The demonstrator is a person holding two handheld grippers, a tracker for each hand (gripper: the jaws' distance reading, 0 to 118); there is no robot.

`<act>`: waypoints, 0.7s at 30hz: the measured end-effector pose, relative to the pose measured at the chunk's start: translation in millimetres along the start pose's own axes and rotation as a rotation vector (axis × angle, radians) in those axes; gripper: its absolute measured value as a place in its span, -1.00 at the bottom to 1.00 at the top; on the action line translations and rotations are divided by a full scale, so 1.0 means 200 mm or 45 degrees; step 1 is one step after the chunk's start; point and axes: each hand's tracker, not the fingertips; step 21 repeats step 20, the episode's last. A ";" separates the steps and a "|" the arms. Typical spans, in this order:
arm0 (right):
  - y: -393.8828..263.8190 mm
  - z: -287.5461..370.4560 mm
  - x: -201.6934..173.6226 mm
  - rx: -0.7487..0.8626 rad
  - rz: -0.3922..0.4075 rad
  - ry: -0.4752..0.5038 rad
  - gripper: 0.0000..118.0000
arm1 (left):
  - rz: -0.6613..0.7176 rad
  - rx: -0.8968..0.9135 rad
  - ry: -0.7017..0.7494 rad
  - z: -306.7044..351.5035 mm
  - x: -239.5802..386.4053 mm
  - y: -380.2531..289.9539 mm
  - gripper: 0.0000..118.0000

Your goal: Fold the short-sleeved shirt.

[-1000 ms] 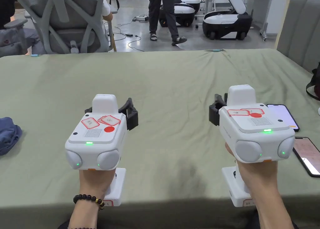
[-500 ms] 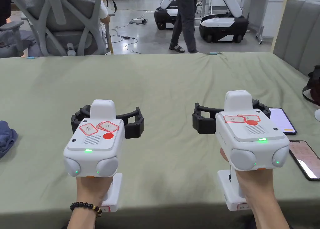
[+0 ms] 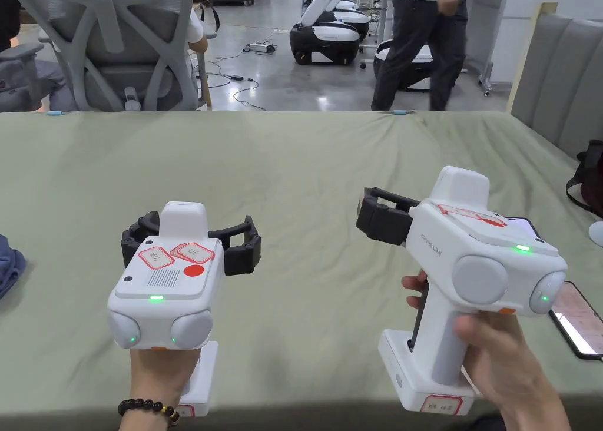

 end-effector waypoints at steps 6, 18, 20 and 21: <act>-0.01 -0.01 -0.02 0.027 0.072 -0.027 1.00 | 0.011 0.000 0.011 0.00 -0.02 0.00 1.00; -0.04 -0.12 -0.01 0.030 0.186 -0.131 1.00 | -0.009 -0.024 -0.014 -0.10 -0.02 -0.01 1.00; -0.05 -0.11 0.04 0.124 0.241 -0.081 1.00 | 0.007 -0.016 -0.005 -0.12 -0.02 -0.01 1.00; -0.05 -0.11 0.04 0.124 0.241 -0.081 1.00 | 0.007 -0.016 -0.005 -0.12 -0.02 -0.01 1.00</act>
